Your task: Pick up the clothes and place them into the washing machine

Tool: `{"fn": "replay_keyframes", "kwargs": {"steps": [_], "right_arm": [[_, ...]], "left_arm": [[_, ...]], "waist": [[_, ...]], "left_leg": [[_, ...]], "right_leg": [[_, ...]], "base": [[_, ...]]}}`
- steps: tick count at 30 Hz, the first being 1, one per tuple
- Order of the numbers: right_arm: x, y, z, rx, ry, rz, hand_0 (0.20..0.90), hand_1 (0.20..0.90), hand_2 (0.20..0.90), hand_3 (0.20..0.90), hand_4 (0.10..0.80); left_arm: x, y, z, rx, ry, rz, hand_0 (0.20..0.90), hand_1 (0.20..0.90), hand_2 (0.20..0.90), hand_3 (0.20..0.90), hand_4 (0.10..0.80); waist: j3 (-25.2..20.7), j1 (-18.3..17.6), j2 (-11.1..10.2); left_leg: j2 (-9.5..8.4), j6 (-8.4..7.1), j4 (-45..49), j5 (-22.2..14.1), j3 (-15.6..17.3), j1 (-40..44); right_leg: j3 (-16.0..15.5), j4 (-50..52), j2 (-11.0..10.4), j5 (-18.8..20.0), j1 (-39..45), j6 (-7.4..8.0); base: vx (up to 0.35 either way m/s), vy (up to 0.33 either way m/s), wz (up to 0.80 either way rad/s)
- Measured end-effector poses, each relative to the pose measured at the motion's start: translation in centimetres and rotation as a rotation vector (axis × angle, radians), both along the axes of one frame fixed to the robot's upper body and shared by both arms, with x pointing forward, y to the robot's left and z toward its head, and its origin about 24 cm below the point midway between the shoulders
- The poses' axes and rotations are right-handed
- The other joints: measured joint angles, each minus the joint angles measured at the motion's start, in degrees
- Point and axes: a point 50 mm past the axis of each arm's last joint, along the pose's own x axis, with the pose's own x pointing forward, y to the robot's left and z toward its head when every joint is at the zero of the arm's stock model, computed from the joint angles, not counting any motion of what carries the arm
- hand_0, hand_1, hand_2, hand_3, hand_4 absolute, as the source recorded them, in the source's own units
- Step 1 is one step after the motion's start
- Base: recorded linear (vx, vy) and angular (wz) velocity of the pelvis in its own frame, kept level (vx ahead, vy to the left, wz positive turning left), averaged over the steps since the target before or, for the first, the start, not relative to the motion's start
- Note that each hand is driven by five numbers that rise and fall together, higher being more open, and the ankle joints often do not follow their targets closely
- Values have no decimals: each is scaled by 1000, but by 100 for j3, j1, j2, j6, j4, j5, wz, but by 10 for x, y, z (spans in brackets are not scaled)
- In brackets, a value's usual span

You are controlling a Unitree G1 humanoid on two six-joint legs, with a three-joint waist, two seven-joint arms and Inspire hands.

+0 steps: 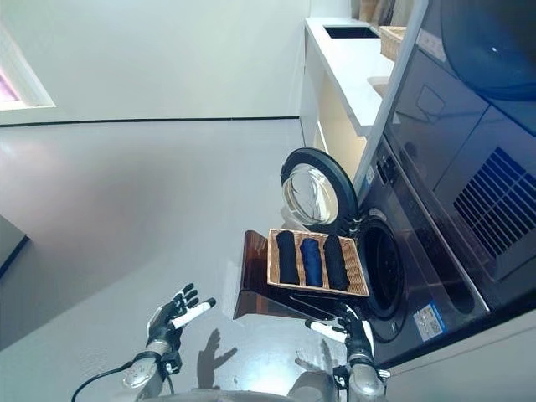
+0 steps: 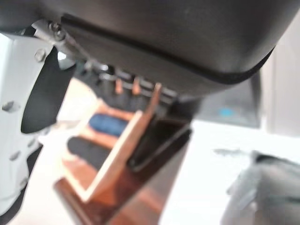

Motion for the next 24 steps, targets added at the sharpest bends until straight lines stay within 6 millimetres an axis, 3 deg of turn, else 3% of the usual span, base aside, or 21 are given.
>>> {"fn": "replay_keyframes", "kwargs": {"steps": [4,6,7,8,10,11,12,15,24], "right_arm": [[3,-2,2,-5,-11,-4,900,900,900,900,800],[0,0,0,4,0,-8,900,900,900,900,800],[-3,4,-2,16,6,-13,900,900,900,900,800],[-7,5,-4,19,20,-21,900,900,900,900,800],[-12,-4,-4,-6,34,-29,900,900,900,900,800],[-11,-10,-2,-24,33,-25,900,900,900,900,800],[-9,-16,0,-40,27,-22,900,900,900,900,800],[-2,-21,4,-56,2,-19,900,900,900,900,800],[-1,-14,2,-38,8,1,900,900,900,900,800]], "left_arm": [[-10,7,-3,15,33,24,900,900,900,900,800],[-18,11,-5,19,51,46,900,900,900,900,800],[-24,15,-6,26,65,52,900,900,900,900,800],[-26,12,-8,19,79,53,900,900,900,900,800],[-30,-4,-12,-27,87,48,900,900,900,900,800],[-31,-14,-14,-50,92,33,900,900,900,900,800],[-31,-22,-15,-76,93,29,900,900,900,900,800],[-27,-30,-15,-106,78,33,900,900,900,900,800],[-17,-19,-11,-91,54,72,900,900,900,900,800]], "waist": [[4,-165,-11],[-70,-285,-132],[-134,-337,-278],[-120,-374,-319],[-133,-440,-191],[-158,-448,-108],[-209,-456,-19],[-249,-477,77],[-297,-476,100]], "left_leg": [[16,44,-85,54,-260,-67],[26,-185,-187,108,-470,-66],[12,-337,-315,120,-544,10],[63,-469,-533,172,-604,225],[267,-660,-456,128,-582,347],[343,-680,-378,14,-540,345],[442,-717,-409,-16,-537,340],[634,-753,-747,51,-569,536],[843,-783,-879,36,-822,513]], "right_leg": [[49,-1120,100,-3,3,192],[281,-2160,124,147,72,433],[314,-2407,115,46,185,479],[314,-2353,142,317,252,456],[183,-2156,341,411,298,349],[173,-2058,433,434,300,172],[141,-2048,527,395,312,103],[13,-2194,669,399,491,111],[-93,-1910,807,29,448,106]], "base": [[224,-70,9],[239,-69,18],[166,-82,34],[137,-90,46],[135,-95,38],[166,-109,18],[175,-135,6],[152,-157,6],[99,-179,17]]}}
